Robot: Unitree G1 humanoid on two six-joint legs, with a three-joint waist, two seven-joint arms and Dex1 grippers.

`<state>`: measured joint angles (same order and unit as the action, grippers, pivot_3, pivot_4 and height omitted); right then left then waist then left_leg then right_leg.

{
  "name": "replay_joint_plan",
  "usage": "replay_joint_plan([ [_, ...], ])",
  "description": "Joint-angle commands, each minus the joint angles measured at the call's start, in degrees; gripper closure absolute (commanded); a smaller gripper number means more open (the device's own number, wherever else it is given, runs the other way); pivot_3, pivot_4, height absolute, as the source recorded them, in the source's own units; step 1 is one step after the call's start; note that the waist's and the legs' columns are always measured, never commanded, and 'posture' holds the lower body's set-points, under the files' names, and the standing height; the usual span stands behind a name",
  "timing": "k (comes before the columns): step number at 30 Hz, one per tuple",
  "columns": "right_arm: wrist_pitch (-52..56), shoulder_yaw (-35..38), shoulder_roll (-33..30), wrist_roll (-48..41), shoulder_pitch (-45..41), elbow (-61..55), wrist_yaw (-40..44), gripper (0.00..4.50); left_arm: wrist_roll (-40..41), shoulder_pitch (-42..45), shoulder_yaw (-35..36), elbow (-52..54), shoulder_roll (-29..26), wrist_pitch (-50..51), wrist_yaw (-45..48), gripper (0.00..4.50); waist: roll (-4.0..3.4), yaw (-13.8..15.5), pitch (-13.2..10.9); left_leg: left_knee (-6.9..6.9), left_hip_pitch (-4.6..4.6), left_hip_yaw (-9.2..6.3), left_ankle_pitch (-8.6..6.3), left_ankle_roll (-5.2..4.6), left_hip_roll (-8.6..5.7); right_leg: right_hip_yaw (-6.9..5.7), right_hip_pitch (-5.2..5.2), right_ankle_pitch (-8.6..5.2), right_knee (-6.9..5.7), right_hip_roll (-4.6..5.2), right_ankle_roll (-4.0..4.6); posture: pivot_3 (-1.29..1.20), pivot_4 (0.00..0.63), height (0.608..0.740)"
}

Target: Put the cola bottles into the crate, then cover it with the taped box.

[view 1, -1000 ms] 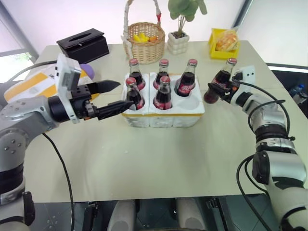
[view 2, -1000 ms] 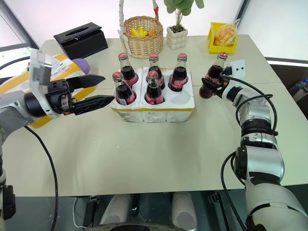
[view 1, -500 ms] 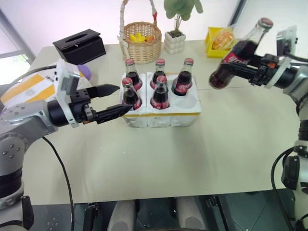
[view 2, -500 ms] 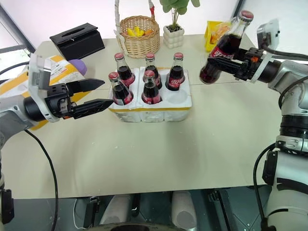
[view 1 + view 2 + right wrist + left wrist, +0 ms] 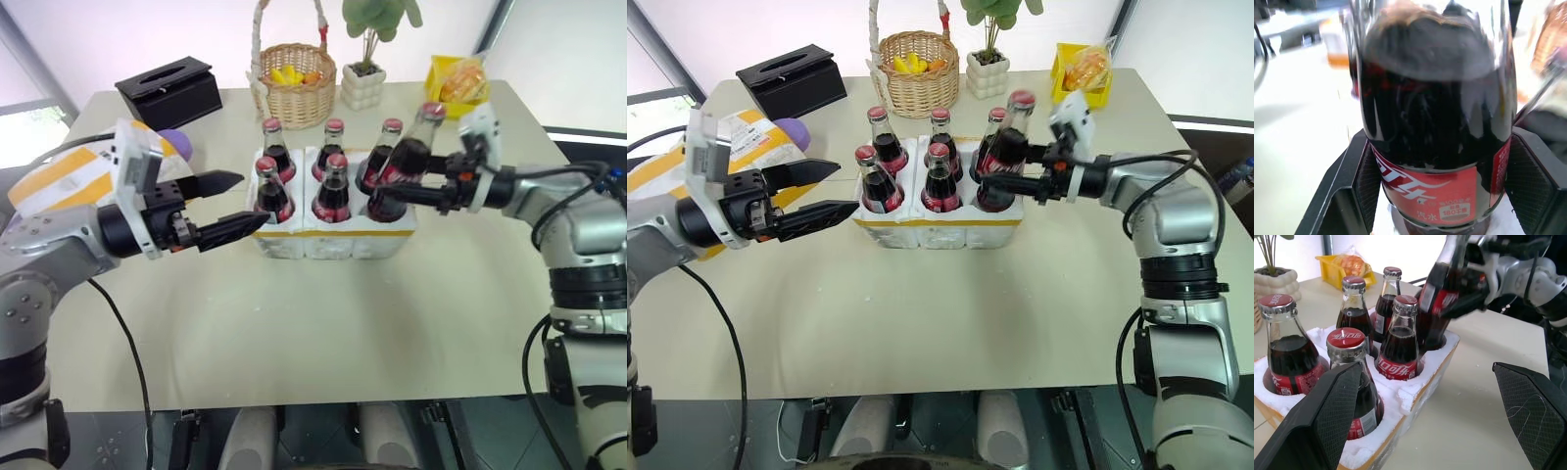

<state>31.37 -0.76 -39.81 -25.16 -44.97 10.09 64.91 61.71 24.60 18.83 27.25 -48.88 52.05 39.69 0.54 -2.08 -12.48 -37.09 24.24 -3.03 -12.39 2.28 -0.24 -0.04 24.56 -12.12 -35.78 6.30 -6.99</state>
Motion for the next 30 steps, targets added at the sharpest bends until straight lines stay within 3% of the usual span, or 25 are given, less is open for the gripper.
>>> replay_joint_plan([
  [1, -5.2, 0.2, 0.4, 2.0, -1.9, -0.1, 0.0, 1.71, 1.1, -0.2, 1.9, 1.4, -1.0, -0.5, -0.5, 0.00, 0.00, 0.0, 0.0, 0.00, -0.01, 0.00, 0.00, 0.00, 0.00, 0.00, 0.00, 0.00, 0.00, 0.00, 0.00, 0.00, 0.150, 0.740],
  [6, -5.2, -1.4, 1.4, 3.4, -2.4, 1.7, 0.7, 1.71, 1.5, -0.3, 2.1, 1.7, -1.2, -0.3, -0.9, 0.00, 0.00, 0.0, 0.0, -0.01, -0.02, -0.01, 0.00, 0.00, 0.00, 0.00, 0.00, 0.00, -0.01, 0.00, 0.01, 0.00, 0.150, 0.740],
  [8, -4.8, -1.9, 1.5, 3.7, -2.1, 2.4, 1.3, 0.67, 1.6, -0.3, 2.1, 1.7, -1.2, -0.3, -0.9, 0.00, 0.00, 0.0, 0.0, 0.00, -0.01, -0.01, 0.00, 0.00, 0.00, 0.00, 0.00, 0.00, -0.02, 0.00, 0.01, 0.00, 0.150, 0.740],
  [10, -5.7, -2.2, 1.8, 4.5, -1.9, 2.9, 0.9, 0.03, 1.6, -0.2, 2.1, 1.7, -1.2, -0.4, -1.0, 0.00, 0.01, 0.0, 0.0, 0.01, -0.02, -0.01, 0.00, 0.00, 0.00, 0.00, 0.00, 0.00, -0.01, 0.00, 0.00, 0.00, 0.150, 0.740],
  [21, -6.0, 1.1, -0.6, 3.6, -1.6, 2.7, 2.7, 0.03, -0.6, -4.0, 3.9, 2.5, -2.8, -1.5, -0.9, 0.00, 0.02, -0.1, 0.0, 0.01, -0.04, -0.01, 0.00, 0.00, 0.00, 0.00, -0.01, 0.00, -0.03, 0.00, 0.01, 0.00, 0.150, 0.740],
  [27, -4.9, 7.0, -8.3, -0.2, -2.8, 3.2, 7.0, 0.03, -7.9, -13.7, 10.6, 4.4, -6.1, -4.3, -1.3, 0.00, 0.02, 0.0, 0.0, 0.03, -0.04, 0.00, 0.00, 0.00, 0.00, 0.00, -0.01, -0.11, 0.02, 0.00, 0.20, 0.00, 0.150, 0.740],
  [30, -2.4, 11.0, -14.7, -3.3, -3.6, 3.2, 11.8, 0.03, -15.1, -22.2, 17.7, 6.0, -6.7, -6.4, -2.0, 0.00, 0.02, -0.2, 0.0, 0.05, -0.04, 0.02, -0.01, 0.01, 0.01, 0.00, -0.02, -0.13, 0.11, 0.01, 0.24, 0.00, 0.150, 0.740],
])
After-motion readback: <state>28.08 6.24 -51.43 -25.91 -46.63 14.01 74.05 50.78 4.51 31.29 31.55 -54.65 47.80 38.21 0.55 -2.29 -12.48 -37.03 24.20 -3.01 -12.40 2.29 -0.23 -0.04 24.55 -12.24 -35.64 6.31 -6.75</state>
